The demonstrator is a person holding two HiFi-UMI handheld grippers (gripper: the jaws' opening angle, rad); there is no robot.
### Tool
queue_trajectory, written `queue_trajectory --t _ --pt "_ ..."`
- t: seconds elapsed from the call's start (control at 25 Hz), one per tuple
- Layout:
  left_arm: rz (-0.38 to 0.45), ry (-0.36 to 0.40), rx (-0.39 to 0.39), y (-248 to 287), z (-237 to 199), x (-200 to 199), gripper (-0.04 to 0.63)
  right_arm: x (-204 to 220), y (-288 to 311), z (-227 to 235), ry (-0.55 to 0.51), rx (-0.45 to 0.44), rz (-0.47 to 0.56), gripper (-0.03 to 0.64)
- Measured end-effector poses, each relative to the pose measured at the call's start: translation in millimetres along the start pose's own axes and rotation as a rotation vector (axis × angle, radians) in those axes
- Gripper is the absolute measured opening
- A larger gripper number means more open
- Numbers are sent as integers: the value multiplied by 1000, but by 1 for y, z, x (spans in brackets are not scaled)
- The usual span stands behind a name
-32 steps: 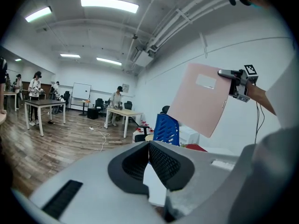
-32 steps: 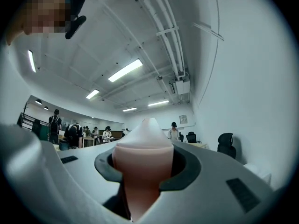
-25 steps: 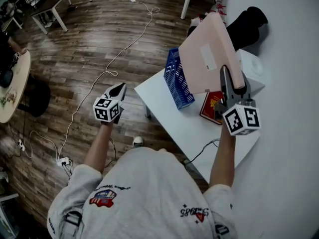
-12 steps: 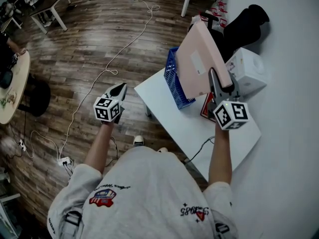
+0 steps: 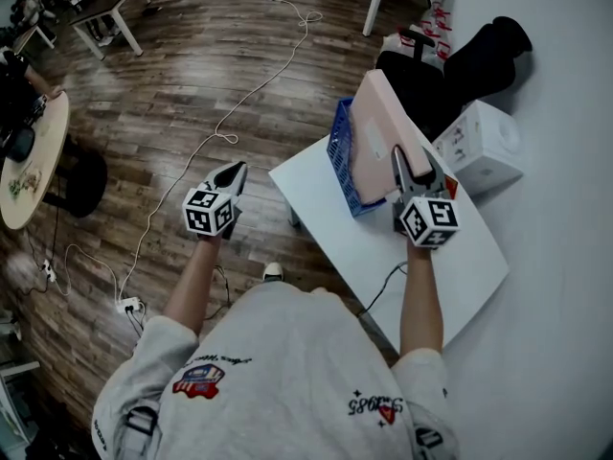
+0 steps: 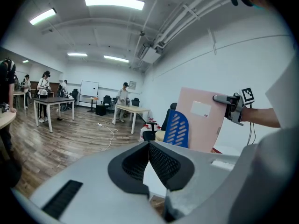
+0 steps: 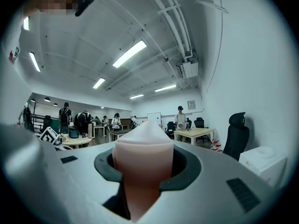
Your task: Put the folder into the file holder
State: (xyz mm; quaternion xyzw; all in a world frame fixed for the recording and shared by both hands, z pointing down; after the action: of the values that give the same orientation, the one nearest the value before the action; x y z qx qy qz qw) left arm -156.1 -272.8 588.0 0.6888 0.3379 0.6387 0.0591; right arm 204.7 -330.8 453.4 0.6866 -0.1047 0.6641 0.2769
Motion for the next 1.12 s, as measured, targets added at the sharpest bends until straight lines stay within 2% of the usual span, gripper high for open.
queue_trajectory --t 0.8,1.12 --pt "-24 12 28 14 16 1 6 91 43 -11 -33 -61 -196 186" --pt "-20 41 65 24 31 -5 6 97 42 -8 3 -64 -226 209"
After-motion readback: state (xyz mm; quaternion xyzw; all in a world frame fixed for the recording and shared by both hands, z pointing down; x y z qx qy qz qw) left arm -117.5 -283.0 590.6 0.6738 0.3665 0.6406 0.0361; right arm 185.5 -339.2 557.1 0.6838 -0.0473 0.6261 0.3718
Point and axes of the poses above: the fingertips, and each gripper's own axes: y forward along the fingers, z to its right, x out of its underside, the point moved 2 cm from there along -y, backward along the fingers, and after that the axes turned 12 degrees about -z, right-handed, at the moved point
